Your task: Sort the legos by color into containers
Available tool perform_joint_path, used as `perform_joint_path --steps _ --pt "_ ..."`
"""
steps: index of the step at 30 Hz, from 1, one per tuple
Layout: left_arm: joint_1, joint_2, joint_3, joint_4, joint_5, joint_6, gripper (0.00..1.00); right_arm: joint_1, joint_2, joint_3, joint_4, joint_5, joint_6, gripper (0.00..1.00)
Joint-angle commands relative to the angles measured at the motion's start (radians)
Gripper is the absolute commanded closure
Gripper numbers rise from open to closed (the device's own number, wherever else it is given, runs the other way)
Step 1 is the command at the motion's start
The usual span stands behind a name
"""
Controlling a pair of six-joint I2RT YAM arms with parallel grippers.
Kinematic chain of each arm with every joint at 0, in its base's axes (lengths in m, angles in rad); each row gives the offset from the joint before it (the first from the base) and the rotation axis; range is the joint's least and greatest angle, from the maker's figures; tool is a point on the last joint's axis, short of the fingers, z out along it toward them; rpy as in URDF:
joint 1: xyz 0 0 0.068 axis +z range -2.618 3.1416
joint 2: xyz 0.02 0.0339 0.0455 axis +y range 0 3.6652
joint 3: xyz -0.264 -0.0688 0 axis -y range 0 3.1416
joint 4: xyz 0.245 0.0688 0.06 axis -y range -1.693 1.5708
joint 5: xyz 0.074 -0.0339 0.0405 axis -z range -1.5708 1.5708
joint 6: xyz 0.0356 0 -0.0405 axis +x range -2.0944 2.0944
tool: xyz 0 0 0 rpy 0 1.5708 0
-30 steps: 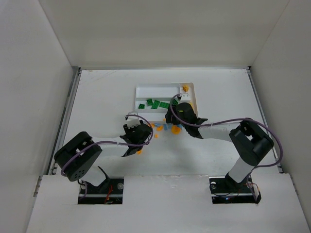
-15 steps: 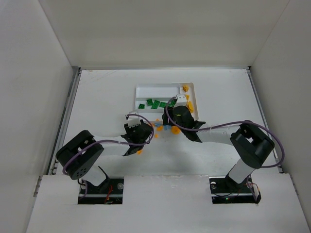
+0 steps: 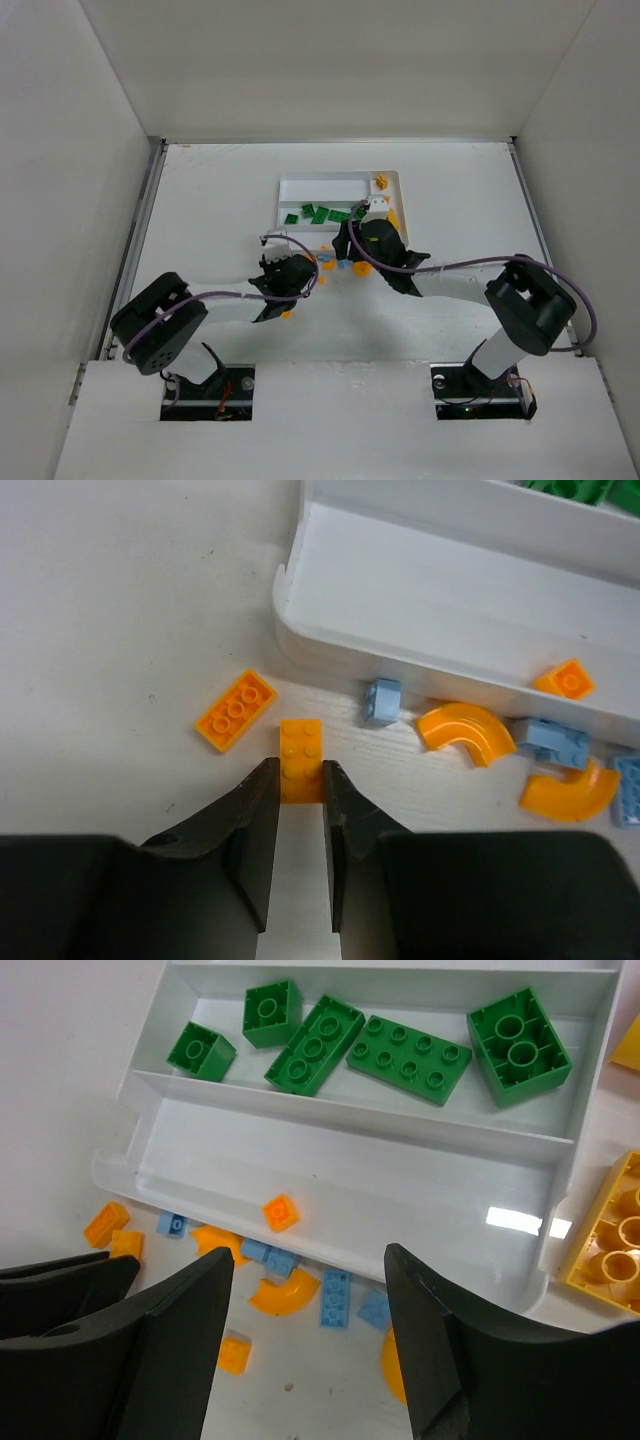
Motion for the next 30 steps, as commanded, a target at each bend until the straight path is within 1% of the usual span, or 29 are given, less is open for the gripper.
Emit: perform_joint_path --steps 1,5,7,9,13,17,21,24,26,28,30 --pt "-0.026 -0.174 -0.019 -0.071 -0.014 -0.007 0.82 -0.009 -0.068 -0.011 0.03 -0.012 0.009 0.33" --pt "-0.052 -0.326 0.0 -0.114 -0.009 0.01 0.83 -0.009 -0.094 -0.014 0.007 -0.028 0.004 0.34" --pt "-0.055 -0.363 0.02 -0.114 0.003 0.025 0.83 -0.012 -0.095 -0.014 0.006 -0.028 0.01 0.34" --pt "-0.034 -0.362 0.047 -0.091 0.037 0.047 0.83 -0.01 -0.1 -0.017 0.01 -0.025 0.01 0.34" --pt "0.043 -0.267 0.132 -0.036 0.149 0.093 0.83 -0.016 -0.101 -0.02 0.01 -0.025 0.018 0.34" --pt "0.119 -0.124 0.205 0.01 0.231 0.098 0.82 -0.019 -0.124 -0.034 0.015 -0.017 0.015 0.34" --pt "0.192 -0.006 0.262 0.027 0.314 0.085 0.82 -0.027 -0.138 -0.037 0.001 -0.022 0.015 0.38" --pt "0.225 0.051 0.293 0.03 0.345 0.081 0.81 -0.026 -0.141 -0.036 0.001 -0.023 0.018 0.41" --pt "0.236 0.074 0.308 0.033 0.348 0.088 0.81 -0.023 -0.14 -0.031 -0.005 -0.019 0.017 0.42" --pt "0.239 0.086 0.319 0.035 0.35 0.093 0.76 -0.023 -0.135 -0.028 -0.007 -0.017 0.013 0.42" --pt "0.239 0.089 0.325 0.029 0.348 0.099 0.68 -0.023 -0.121 -0.022 -0.007 -0.02 0.017 0.42"
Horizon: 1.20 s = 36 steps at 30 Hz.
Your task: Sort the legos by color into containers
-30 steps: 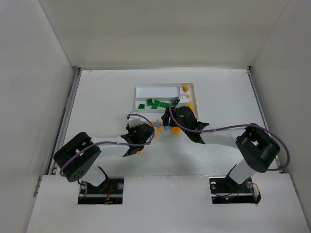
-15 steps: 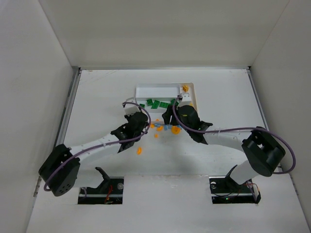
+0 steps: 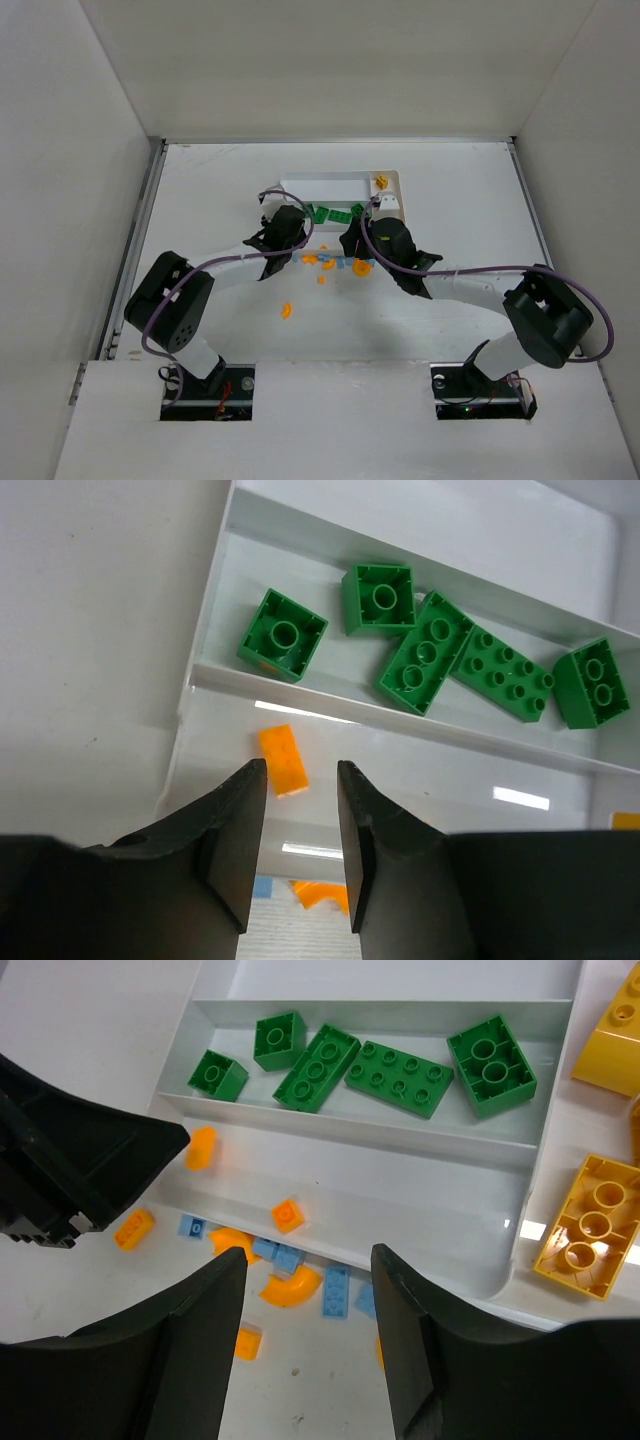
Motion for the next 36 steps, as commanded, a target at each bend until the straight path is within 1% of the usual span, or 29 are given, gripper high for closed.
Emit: perform_joint_path --steps 1,2,4,6,10,12,16,18,21,25,28,32,36 --pt "0.001 -0.016 0.044 0.034 0.013 0.022 0.64 -0.001 -0.006 0.019 0.015 -0.001 -0.001 0.41" --pt "0.001 -0.032 0.029 0.037 0.007 0.024 0.6 0.002 -0.003 0.024 0.01 0.002 -0.005 0.41" --pt "0.004 -0.065 0.001 0.039 -0.002 0.021 0.56 0.01 0.002 0.028 0.004 0.004 -0.004 0.41" --pt "0.007 -0.122 -0.042 0.03 -0.014 0.022 0.55 0.01 0.014 0.034 0.007 0.002 0.002 0.42" --pt "-0.003 -0.295 -0.209 0.021 -0.06 0.007 0.6 0.033 0.028 0.051 -0.006 0.004 -0.005 0.49" --pt "-0.009 -0.363 -0.278 -0.018 -0.082 -0.012 0.61 0.034 0.033 0.056 -0.006 -0.001 0.001 0.52" --pt "-0.02 -0.444 -0.367 -0.085 -0.091 -0.032 0.6 0.051 0.048 0.068 -0.009 0.001 -0.005 0.53" --pt "-0.02 -0.437 -0.384 -0.091 -0.076 -0.029 0.58 0.053 0.052 0.071 -0.01 0.004 0.002 0.53" --pt "-0.022 -0.385 -0.381 -0.081 -0.057 -0.01 0.57 0.059 0.06 0.08 -0.011 0.004 -0.001 0.53" --pt "-0.01 -0.29 -0.354 -0.043 -0.07 0.014 0.56 0.065 0.065 0.08 -0.011 0.005 0.002 0.52" --pt "-0.009 -0.247 -0.329 -0.009 -0.083 0.042 0.55 0.072 0.063 0.084 -0.019 0.005 -0.004 0.52" --pt "-0.005 -0.205 -0.304 0.004 -0.1 0.059 0.56 0.074 0.065 0.083 -0.019 0.018 0.004 0.52" --pt "-0.003 -0.176 -0.298 0.03 -0.093 0.076 0.58 0.074 0.062 0.08 -0.022 0.018 0.002 0.52"
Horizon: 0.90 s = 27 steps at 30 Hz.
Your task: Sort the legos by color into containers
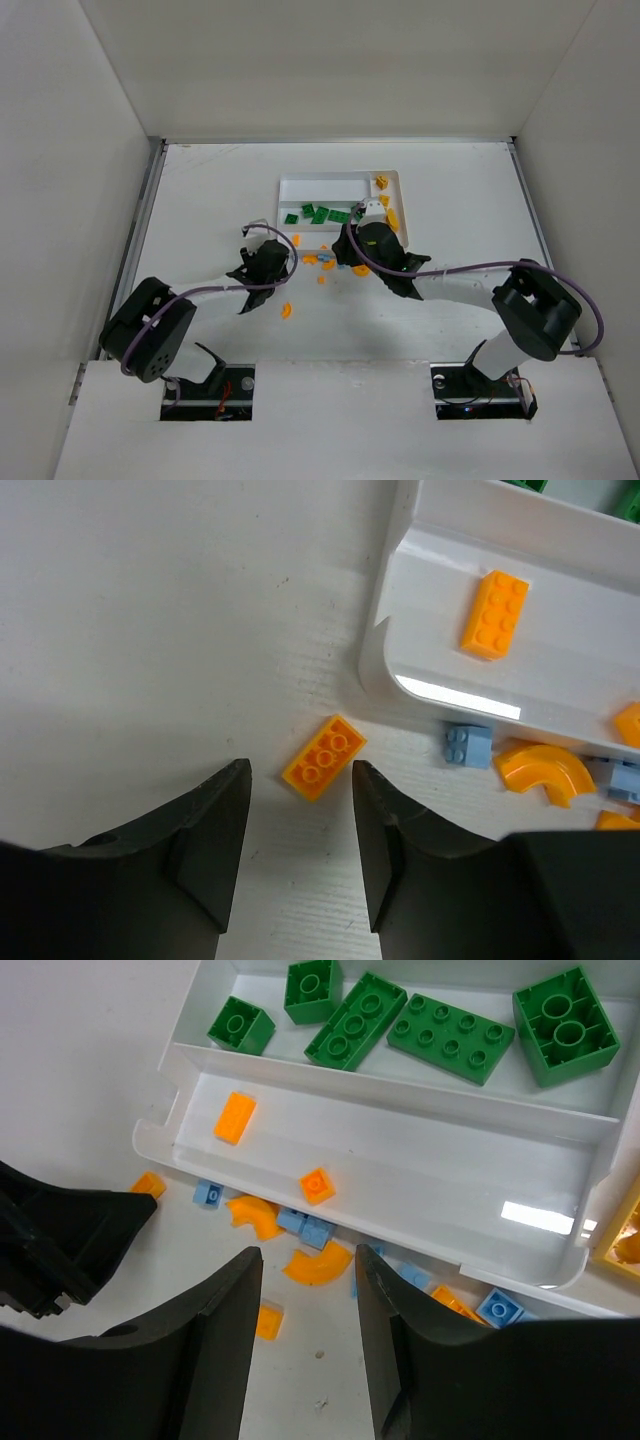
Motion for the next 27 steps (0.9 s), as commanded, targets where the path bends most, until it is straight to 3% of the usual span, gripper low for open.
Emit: perform_joint_path --steps 1,12,20,27 --pt "0.006 0.022 0.032 0.027 -0.007 0.035 0.59 0.01 0.001 0.043 0.01 0.016 0.004 0.52" --pt "-0.02 0.046 0.041 0.053 -0.004 0.058 0.82 0.032 0.021 0.037 0.014 0.018 0.043 0.47" --pt "-0.011 -0.151 -0.06 0.04 0.062 -0.037 0.84 0.121 0.071 0.015 0.007 0.041 0.094 0.51" --pt "0.002 -0.361 -0.152 0.036 0.108 -0.088 0.83 0.162 0.136 0.027 -0.012 0.045 0.12 0.45"
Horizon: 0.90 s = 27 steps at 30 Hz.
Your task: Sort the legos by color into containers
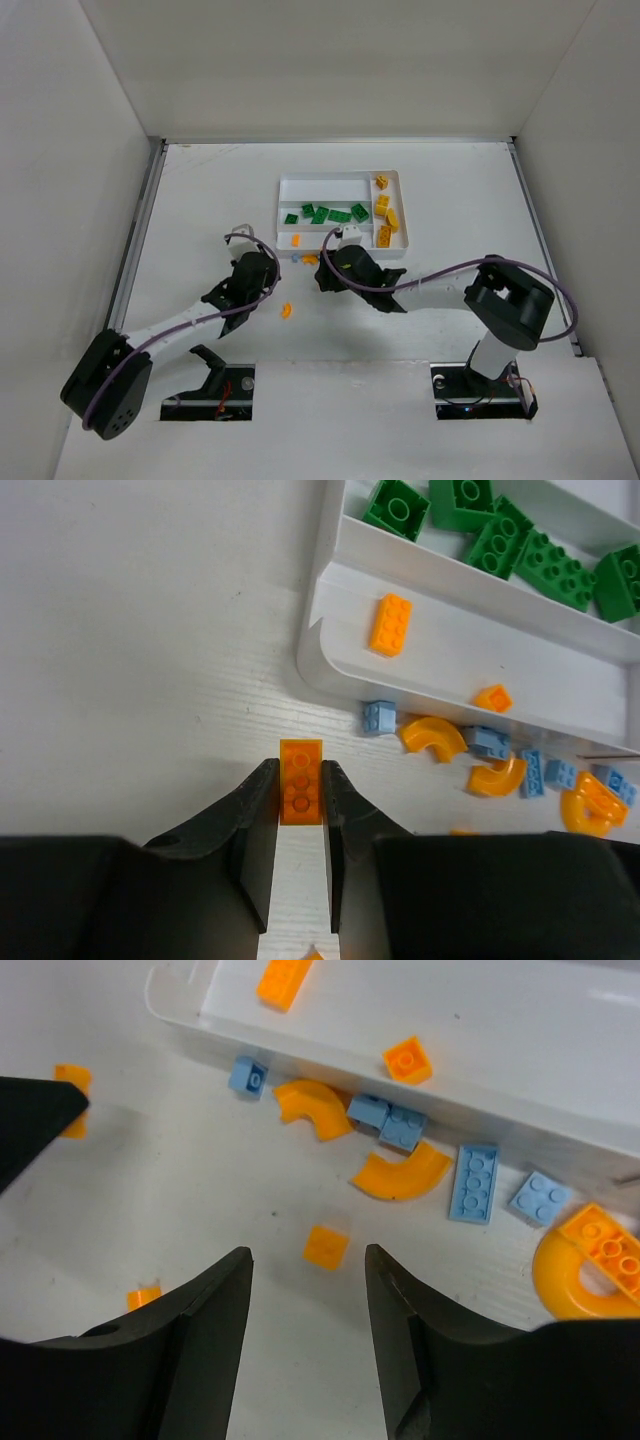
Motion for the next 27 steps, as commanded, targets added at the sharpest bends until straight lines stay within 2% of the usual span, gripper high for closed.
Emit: perform_joint_path --steps 1,13,27 --pt "0.009 -0.086 -0.037 0.001 0.036 -0.039 0.83 0.016 0.033 0.023 0.009 0.027 0.032 0.45" --pt "0.031 -0.163 -0.068 0.01 0.107 -0.068 0.82 0.03 0.122 0.091 -0.063 0.117 0.064 0.56" --pt "0.06 -0.127 -0.077 0.059 0.142 -0.083 0.82 0.093 0.155 0.17 -0.201 0.214 0.024 0.58"
